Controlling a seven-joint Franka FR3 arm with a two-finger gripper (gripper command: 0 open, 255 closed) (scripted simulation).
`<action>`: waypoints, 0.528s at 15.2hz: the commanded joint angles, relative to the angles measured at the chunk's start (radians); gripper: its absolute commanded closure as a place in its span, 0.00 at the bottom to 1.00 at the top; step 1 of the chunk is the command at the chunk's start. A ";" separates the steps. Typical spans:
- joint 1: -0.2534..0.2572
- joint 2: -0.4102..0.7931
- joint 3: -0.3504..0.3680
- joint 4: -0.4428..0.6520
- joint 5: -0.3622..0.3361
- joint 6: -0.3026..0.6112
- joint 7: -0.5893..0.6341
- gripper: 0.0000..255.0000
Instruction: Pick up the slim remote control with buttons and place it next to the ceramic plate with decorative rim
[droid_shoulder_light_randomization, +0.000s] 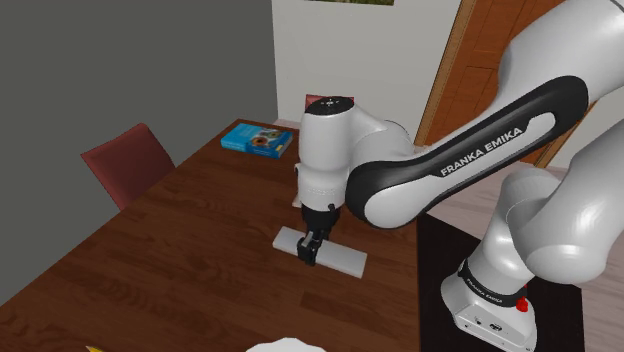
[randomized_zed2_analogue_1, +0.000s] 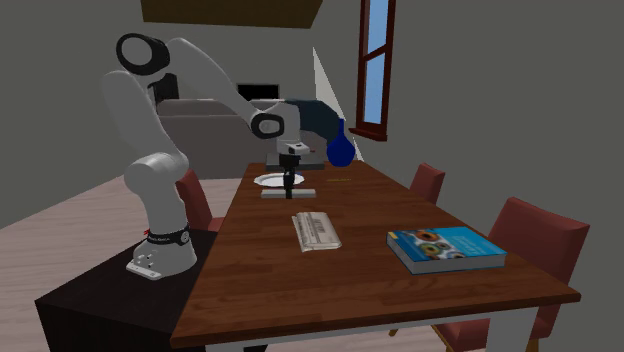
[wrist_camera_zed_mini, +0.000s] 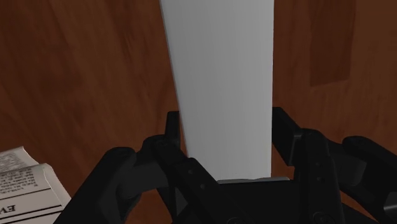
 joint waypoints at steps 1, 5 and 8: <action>-0.001 0.018 0.003 -0.011 -0.003 0.030 0.002 1.00; -0.003 0.037 0.007 -0.022 -0.007 0.060 0.005 1.00; -0.003 0.038 0.007 -0.022 -0.007 0.060 0.005 1.00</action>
